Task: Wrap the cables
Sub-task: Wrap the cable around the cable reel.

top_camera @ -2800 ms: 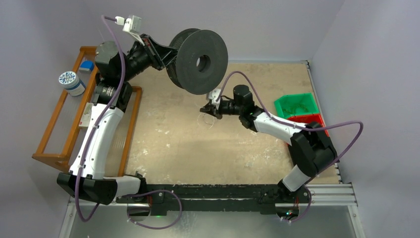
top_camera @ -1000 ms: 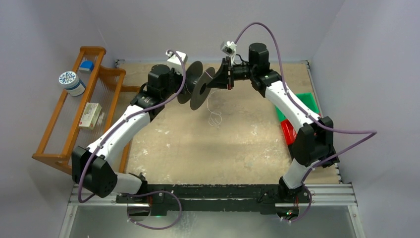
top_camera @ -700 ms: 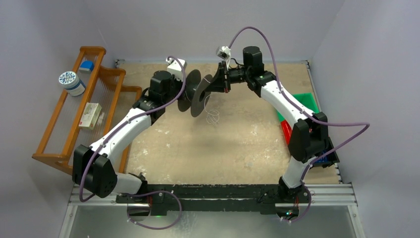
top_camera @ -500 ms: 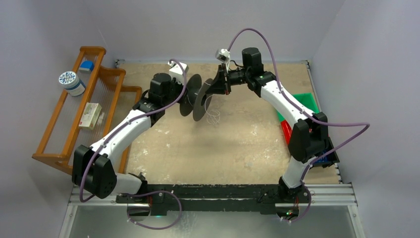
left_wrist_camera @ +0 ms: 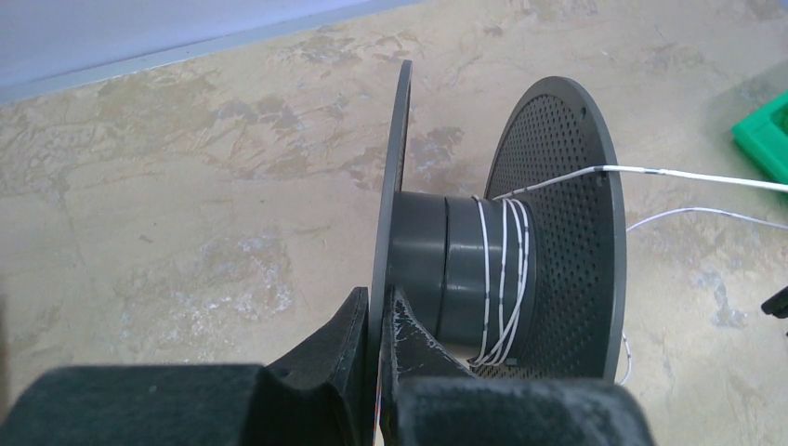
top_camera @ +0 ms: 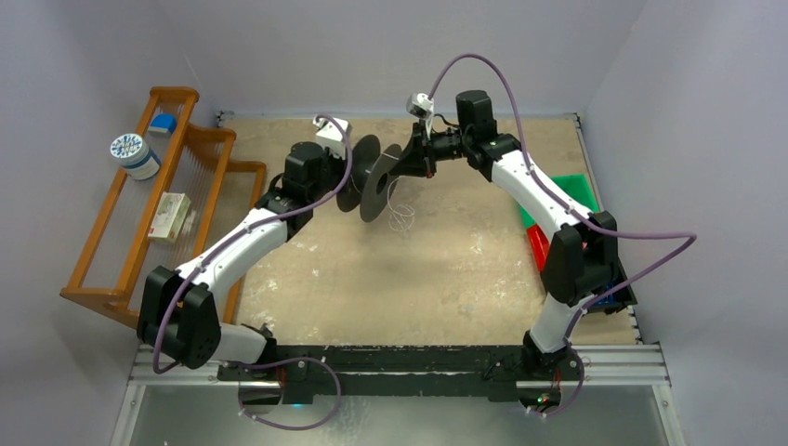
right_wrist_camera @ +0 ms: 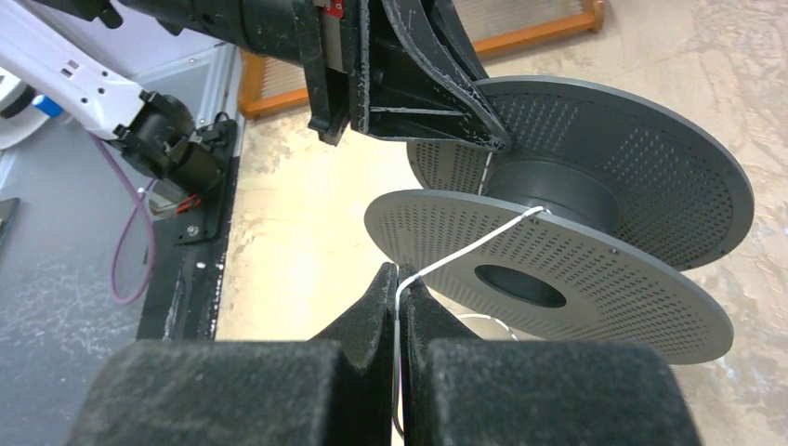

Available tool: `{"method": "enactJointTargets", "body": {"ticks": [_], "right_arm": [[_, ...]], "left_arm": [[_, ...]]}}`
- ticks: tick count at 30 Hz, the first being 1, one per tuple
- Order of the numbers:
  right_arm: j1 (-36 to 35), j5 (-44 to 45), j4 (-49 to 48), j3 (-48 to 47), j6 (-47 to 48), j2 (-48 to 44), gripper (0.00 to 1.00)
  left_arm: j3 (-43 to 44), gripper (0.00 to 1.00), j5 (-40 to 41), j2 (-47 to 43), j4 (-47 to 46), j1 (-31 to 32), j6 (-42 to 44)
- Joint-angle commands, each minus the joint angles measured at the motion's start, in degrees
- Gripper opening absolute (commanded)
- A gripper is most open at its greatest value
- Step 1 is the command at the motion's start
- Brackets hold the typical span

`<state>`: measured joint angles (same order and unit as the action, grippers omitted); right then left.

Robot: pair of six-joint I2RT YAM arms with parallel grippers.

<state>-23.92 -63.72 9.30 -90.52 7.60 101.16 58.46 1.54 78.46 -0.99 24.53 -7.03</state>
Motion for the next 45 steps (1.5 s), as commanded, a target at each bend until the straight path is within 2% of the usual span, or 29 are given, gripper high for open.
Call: {"method": "enactJointTargets", "body": {"ticks": [1,7,16,23,28,34,39,45], "right_arm": [[0.0,-3.6,0.3,-1.2,2.8,-1.8,0.00],[-1.3,-8.2,1.3,-0.1,4.6,-1.3,0.00],[-6.3,-11.5,8.1,-2.0,12.6,1.7,0.03],[-12.4,-8.6,20.5,-7.4,23.9,7.6,0.04],[-15.2,-5.4,20.9,-7.1,24.8,9.1,0.04],[-15.5,-4.5,21.8,-6.8,26.0,10.8,0.04],[-15.9,-4.5,21.1,-6.2,25.5,11.7,0.06],[-18.0,-3.5,22.8,-6.0,27.7,13.0,0.06]], "left_arm": [[-0.6,0.00,14.1,0.9,-4.5,-1.0,-5.8],[-2.0,0.00,16.8,-0.2,-5.4,-1.1,-9.1],[-1.5,0.00,20.7,1.6,-4.8,-1.2,-13.7],[-1.3,0.00,21.8,2.5,-4.1,-1.7,-18.3],[-0.7,0.00,17.2,0.8,-4.0,-4.9,-20.7],[3.7,0.00,4.8,-3.9,-1.1,-14.9,-23.2],[4.4,0.00,0.6,-6.8,-0.8,-16.4,-25.5],[6.7,0.00,-5.7,-6.2,0.1,-19.1,-31.3]]}}
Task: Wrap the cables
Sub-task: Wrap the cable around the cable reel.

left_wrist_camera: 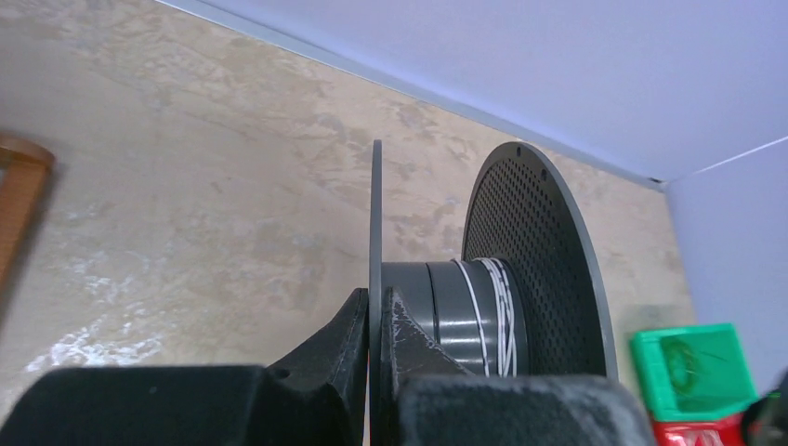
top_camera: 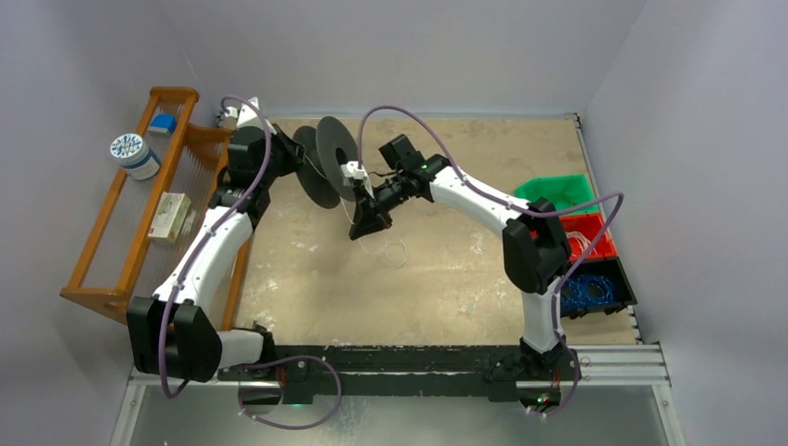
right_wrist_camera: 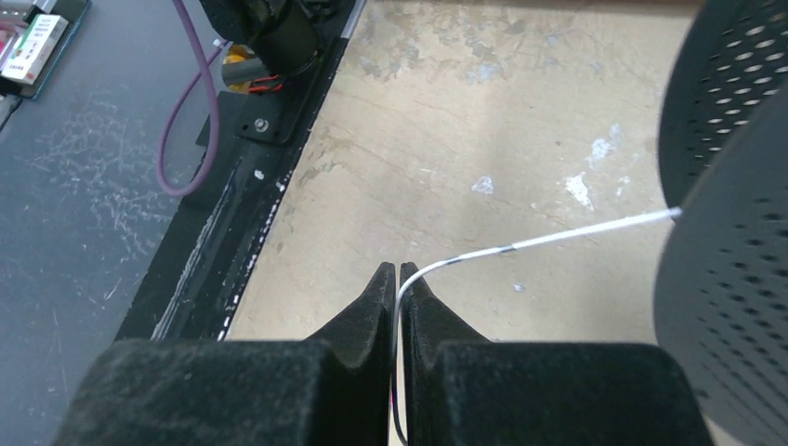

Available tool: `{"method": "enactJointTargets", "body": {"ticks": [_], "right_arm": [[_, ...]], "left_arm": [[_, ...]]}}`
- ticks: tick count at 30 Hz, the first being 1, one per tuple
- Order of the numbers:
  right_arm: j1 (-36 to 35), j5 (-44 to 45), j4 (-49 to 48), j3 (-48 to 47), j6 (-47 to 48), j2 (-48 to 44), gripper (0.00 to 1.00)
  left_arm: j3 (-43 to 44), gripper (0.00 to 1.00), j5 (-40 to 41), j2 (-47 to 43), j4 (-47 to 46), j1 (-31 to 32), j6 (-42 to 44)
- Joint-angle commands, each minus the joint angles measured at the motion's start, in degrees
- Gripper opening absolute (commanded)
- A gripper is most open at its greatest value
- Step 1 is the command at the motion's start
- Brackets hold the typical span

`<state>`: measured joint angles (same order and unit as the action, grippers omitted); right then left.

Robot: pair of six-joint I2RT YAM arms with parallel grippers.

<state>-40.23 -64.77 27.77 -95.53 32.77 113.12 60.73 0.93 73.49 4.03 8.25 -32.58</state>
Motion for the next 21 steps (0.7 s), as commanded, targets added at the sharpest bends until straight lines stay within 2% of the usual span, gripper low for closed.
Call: {"method": "enactJointTargets", "body": {"ticks": [1,6,10,15,21], "right_arm": [[-1.7,-2.6,4.7,-1.0,3.0,1.1,0.05],[-1.4,-4.7,6.1,-0.5,4.2,-0.3,0.04],[-0.1,-4.2,3.1,0.7,1.7,-1.8,0.04],[3.3,-5.1,0.7,0.9,-1.2,-1.9,0.04],[10.6,-11.1,-4.9,3.2,-7.5,-1.5,0.04]], "left_arm": [[4.9,0.00,-6.5,-1.7,-5.0,-3.9,-6.6],[8.3,0.00,-14.9,-4.3,-4.4,-10.6,-10.4],[10.1,0.00,-23.2,-6.2,-4.3,-14.1,-12.8],[10.9,0.00,-32.9,-7.5,-4.2,-16.2,-12.7],[9.8,0.00,-41.7,-8.1,-4.8,-16.9,-8.9]]}}
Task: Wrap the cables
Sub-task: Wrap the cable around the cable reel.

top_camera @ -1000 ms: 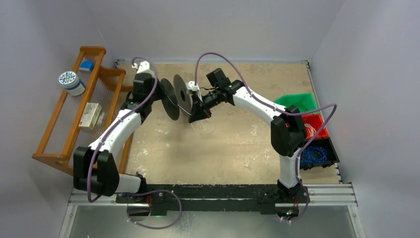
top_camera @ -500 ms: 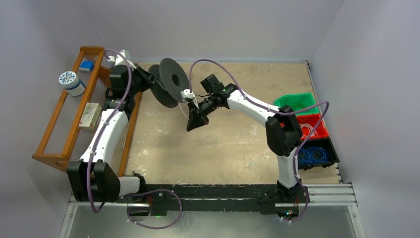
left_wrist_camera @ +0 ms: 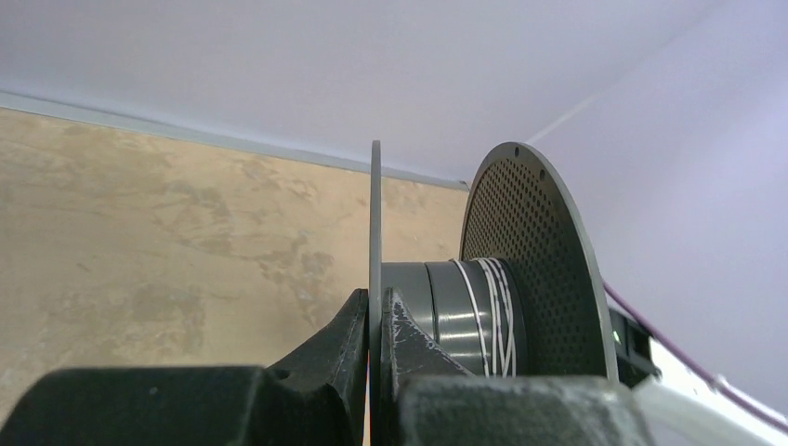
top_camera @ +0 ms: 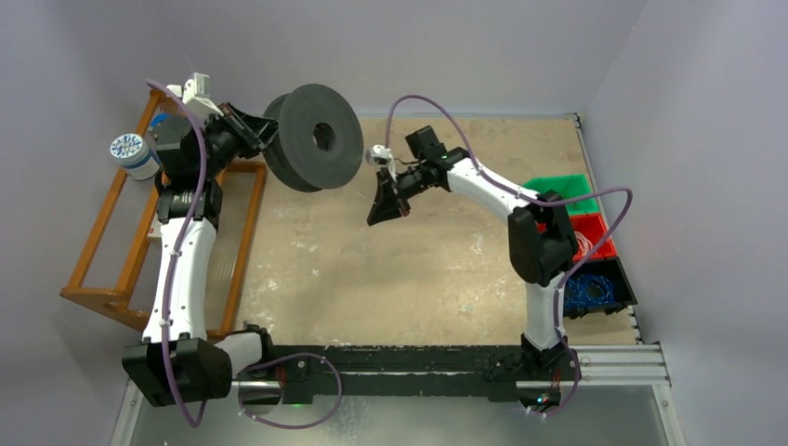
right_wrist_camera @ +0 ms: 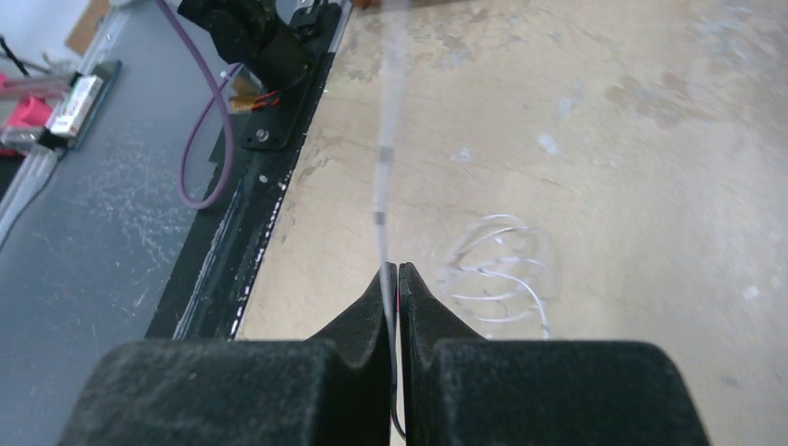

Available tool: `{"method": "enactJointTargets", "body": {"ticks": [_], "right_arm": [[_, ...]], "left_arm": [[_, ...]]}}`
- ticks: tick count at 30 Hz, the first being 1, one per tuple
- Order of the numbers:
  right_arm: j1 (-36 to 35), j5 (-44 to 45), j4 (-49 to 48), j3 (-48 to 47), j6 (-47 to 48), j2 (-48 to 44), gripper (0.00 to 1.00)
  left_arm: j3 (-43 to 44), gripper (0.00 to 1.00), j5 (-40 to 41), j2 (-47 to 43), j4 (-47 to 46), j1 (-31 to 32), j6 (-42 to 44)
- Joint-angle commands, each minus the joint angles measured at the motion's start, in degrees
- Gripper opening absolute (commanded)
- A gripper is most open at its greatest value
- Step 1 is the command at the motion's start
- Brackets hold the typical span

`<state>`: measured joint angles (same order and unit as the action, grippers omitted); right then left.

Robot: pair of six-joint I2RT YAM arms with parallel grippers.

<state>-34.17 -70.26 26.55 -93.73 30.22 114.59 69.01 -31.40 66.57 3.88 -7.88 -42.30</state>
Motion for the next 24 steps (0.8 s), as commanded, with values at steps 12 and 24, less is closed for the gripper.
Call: {"method": "enactJointTargets", "body": {"ticks": [12,24], "right_arm": [[9.8,-8.5,-6.0,2.2,-7.8,-4.7,0.03],[11.0,-6.2,-6.1,2.2,-8.0,-4.0,0.06]], "left_arm": [[-0.3,0.00,-22.3,-3.7,-5.4,-0.8,11.6],[-5.9,0.00,-28.5,-4.6,-8.0,-0.8,21.6]]}}
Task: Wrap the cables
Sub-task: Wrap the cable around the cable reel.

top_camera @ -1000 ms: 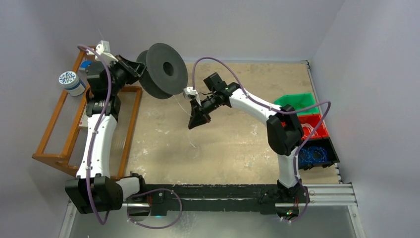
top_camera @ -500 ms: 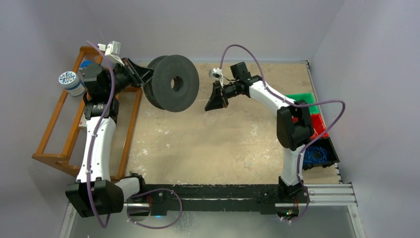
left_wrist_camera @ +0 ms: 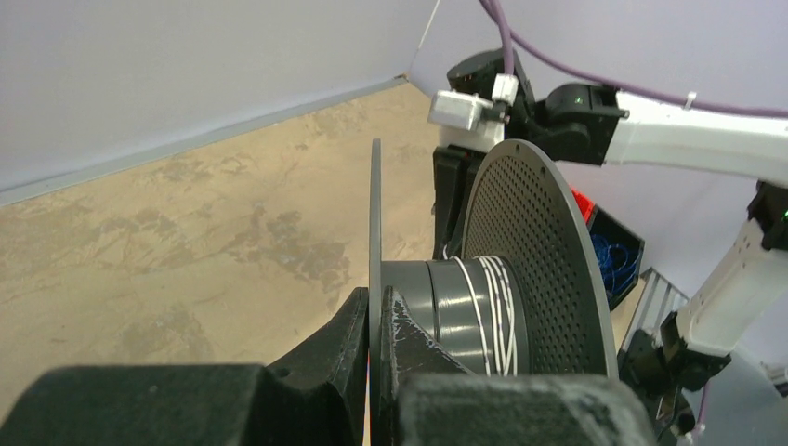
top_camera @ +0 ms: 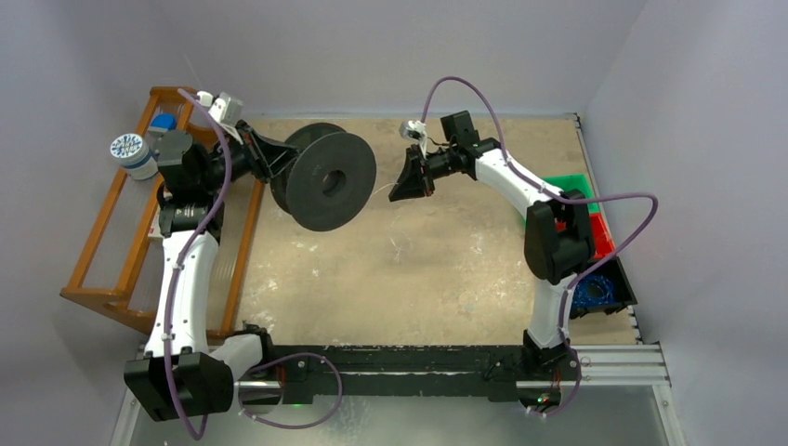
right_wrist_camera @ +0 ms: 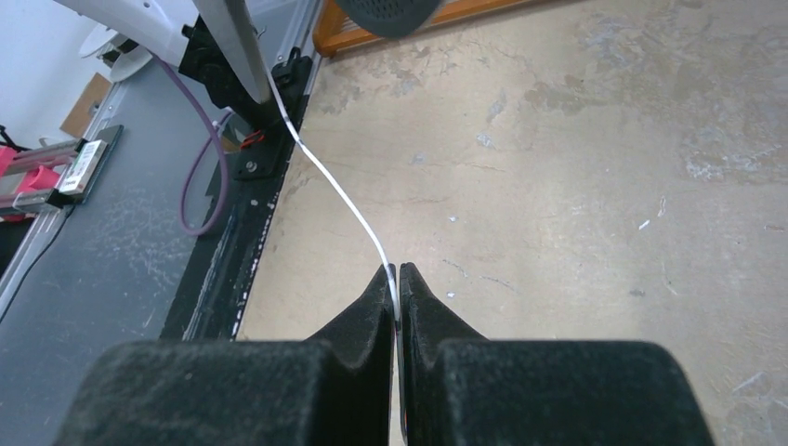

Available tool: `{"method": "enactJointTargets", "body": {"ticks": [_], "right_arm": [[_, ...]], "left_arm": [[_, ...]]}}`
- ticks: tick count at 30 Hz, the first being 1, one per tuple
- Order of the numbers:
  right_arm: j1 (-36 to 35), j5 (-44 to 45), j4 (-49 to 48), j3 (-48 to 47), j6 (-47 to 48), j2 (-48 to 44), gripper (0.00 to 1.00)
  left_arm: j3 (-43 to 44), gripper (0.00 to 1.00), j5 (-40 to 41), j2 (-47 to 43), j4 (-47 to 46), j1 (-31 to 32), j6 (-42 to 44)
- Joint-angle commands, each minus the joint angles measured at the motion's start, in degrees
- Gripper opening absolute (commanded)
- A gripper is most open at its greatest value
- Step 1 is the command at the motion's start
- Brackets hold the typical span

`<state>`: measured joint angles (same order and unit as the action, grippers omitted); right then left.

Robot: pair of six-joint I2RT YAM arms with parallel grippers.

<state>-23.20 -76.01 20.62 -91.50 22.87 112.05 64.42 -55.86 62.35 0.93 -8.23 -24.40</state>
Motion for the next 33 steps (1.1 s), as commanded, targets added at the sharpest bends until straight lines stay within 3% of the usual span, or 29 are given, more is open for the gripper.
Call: {"method": "enactJointTargets", "body": {"ticks": [1,13,25,29,33], "right_arm": [[0.1,-0.4,-0.3,0.1,-0.6,-1.5,0.06],[0.1,0.5,0.5,-1.5,-1.5,1.8,0.00],[0.2,2.0,0.5,-3.2,-4.8,1.4,0.00],[0.5,2.3,3.3,-5.8,-4.3,1.0,0.00],[0.5,3.9,14.5,-14.4,2.0,3.0,0.00]], "left_arm": [[-1.8,0.00,-4.0,-0.2,-4.9,-0.5,4.3],[-9.7,0.00,-1.6,-6.2,-7.5,-0.5,8.7],[-9.4,0.00,-0.6,-5.3,-5.8,-0.3,11.1],[-7.8,0.00,-0.4,-4.0,-3.2,0.2,13.4],[-2.6,0.00,1.9,-0.4,8.0,3.1,21.9]]}}
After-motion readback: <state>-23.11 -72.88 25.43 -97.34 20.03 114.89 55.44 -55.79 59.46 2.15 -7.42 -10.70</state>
